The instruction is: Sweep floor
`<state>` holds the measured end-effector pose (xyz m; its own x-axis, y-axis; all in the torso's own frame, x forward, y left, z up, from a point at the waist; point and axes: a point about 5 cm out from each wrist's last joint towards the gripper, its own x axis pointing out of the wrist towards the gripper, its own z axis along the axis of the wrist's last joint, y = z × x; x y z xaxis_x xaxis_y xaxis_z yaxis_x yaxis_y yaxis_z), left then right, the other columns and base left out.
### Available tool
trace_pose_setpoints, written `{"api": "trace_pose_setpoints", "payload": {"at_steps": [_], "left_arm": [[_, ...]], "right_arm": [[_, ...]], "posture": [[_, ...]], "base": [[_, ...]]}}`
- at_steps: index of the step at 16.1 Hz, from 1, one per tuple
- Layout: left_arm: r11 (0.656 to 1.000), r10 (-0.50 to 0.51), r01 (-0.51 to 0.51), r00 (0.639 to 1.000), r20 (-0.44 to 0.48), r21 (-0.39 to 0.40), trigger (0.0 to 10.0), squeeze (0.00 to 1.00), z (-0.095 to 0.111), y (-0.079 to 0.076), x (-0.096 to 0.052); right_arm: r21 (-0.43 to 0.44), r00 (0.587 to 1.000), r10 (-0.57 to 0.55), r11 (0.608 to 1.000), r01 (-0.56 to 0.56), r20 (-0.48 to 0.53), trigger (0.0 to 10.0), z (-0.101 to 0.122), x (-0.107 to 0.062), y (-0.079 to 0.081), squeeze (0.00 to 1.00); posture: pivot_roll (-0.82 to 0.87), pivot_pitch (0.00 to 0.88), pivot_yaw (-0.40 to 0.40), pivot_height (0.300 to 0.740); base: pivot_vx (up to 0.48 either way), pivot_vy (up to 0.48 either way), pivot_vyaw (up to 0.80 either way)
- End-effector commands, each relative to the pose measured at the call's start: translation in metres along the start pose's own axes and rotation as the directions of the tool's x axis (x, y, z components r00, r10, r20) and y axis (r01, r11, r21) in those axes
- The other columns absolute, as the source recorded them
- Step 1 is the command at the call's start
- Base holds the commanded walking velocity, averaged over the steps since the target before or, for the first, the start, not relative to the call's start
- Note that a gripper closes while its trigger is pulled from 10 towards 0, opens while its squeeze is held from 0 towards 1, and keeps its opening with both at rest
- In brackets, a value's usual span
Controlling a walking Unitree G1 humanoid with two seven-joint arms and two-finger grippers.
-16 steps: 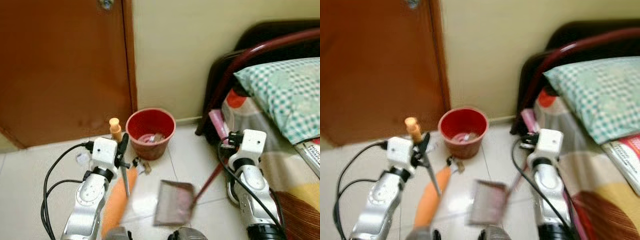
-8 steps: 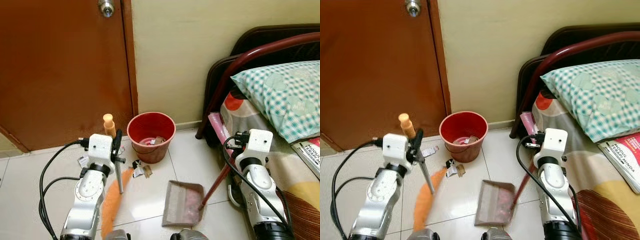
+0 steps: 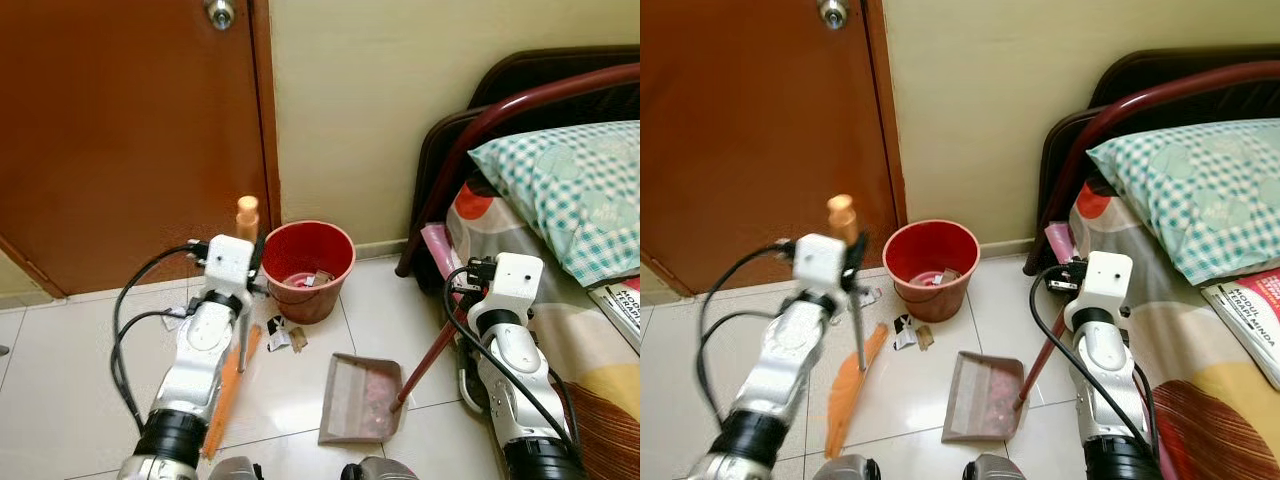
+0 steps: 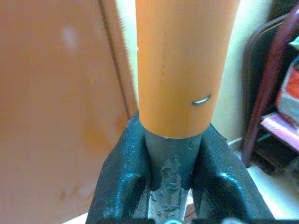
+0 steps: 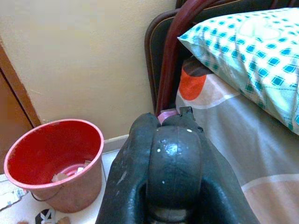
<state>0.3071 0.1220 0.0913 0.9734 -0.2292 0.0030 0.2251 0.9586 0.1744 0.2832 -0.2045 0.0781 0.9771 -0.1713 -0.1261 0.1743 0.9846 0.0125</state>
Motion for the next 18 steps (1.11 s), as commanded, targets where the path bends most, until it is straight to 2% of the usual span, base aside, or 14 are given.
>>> {"api": "trace_pose_setpoints", "payload": {"at_steps": [1,3,4,5,7,9,10,12,14,17,18], "left_arm": [[0.999,-0.039,0.036,0.995,0.089,0.033,10.0,0.00,0.017,-0.008,0.009],[0.989,-0.143,0.139,0.984,0.107,0.045,10.0,0.00,0.021,-0.028,0.016],[0.966,-0.252,0.245,0.962,0.100,0.085,10.0,0.00,0.019,-0.042,0.014],[0.947,-0.307,0.293,0.947,0.098,0.134,10.0,0.00,0.018,-0.046,0.012],[0.928,-0.356,0.342,0.930,0.089,0.148,10.0,0.00,0.015,-0.050,0.009],[0.853,-0.510,0.496,0.859,0.053,0.163,10.0,0.00,0.007,-0.056,-0.004],[0.829,-0.544,0.531,0.839,0.033,0.176,10.0,0.00,0.004,-0.056,-0.008],[0.783,-0.607,0.605,0.794,-0.031,0.146,10.0,0.00,-0.007,-0.053,-0.022],[0.775,-0.629,0.631,0.775,-0.064,0.038,10.0,0.00,-0.016,-0.045,-0.040],[0.765,-0.644,0.644,0.763,-0.045,-0.025,10.0,0.00,-0.014,-0.042,-0.048],[0.763,-0.644,0.641,0.765,-0.007,-0.081,10.0,0.00,-0.008,-0.040,-0.052]], "right_arm": [[-0.002,1.000,-0.002,1.000,0.002,0.029,10.0,0.006,0.003,0.001,0.00],[-0.004,0.999,-0.001,1.000,0.001,0.033,10.0,0.007,0.003,0.002,0.00],[-0.007,0.999,-0.003,1.000,0.003,0.035,10.0,0.007,0.003,0.002,0.00],[-0.007,0.999,-0.005,1.000,0.005,0.035,10.0,0.006,0.003,0.001,0.00],[-0.007,0.999,-0.007,1.000,0.007,0.034,10.0,0.006,0.004,0.001,0.00],[-0.007,0.999,-0.001,1.000,0.001,0.037,10.0,0.007,0.006,0.004,0.00],[-0.008,0.999,0.000,1.000,0.001,0.037,10.0,0.007,0.006,0.004,0.00],[-0.010,0.999,-0.002,1.000,0.002,0.037,10.0,0.007,0.006,0.004,0.00],[-0.016,0.999,-0.008,1.000,0.009,0.036,10.0,0.007,0.006,0.001,0.00],[-0.029,0.999,-0.012,0.999,0.013,0.033,10.0,0.006,0.007,0.000,0.00],[-0.043,0.999,-0.012,0.999,0.014,0.030,10.0,0.006,0.008,0.001,0.00]], "posture": [[-0.02,0.080,-0.030,0.740],[-0.02,0.080,-0.028,0.740],[-0.02,0.080,-0.028,0.740],[-0.02,0.080,-0.028,0.740],[-0.02,0.080,-0.028,0.740],[-0.02,0.080,-0.028,0.740],[-0.02,0.080,-0.028,0.740],[-0.02,0.087,-0.027,0.740],[-0.02,0.089,-0.027,0.740],[-0.01,0.088,-0.030,0.740],[-0.01,0.088,-0.034,0.740]], "base": [[0.000,0.000,0.00],[0.000,0.000,0.00],[0.000,0.000,0.00],[0.000,0.000,0.00],[0.000,0.000,0.00],[0.000,0.000,0.00],[0.000,0.000,0.00],[0.000,0.000,0.00],[0.000,0.000,0.00],[0.000,0.000,0.00],[0.000,0.000,0.00]]}}
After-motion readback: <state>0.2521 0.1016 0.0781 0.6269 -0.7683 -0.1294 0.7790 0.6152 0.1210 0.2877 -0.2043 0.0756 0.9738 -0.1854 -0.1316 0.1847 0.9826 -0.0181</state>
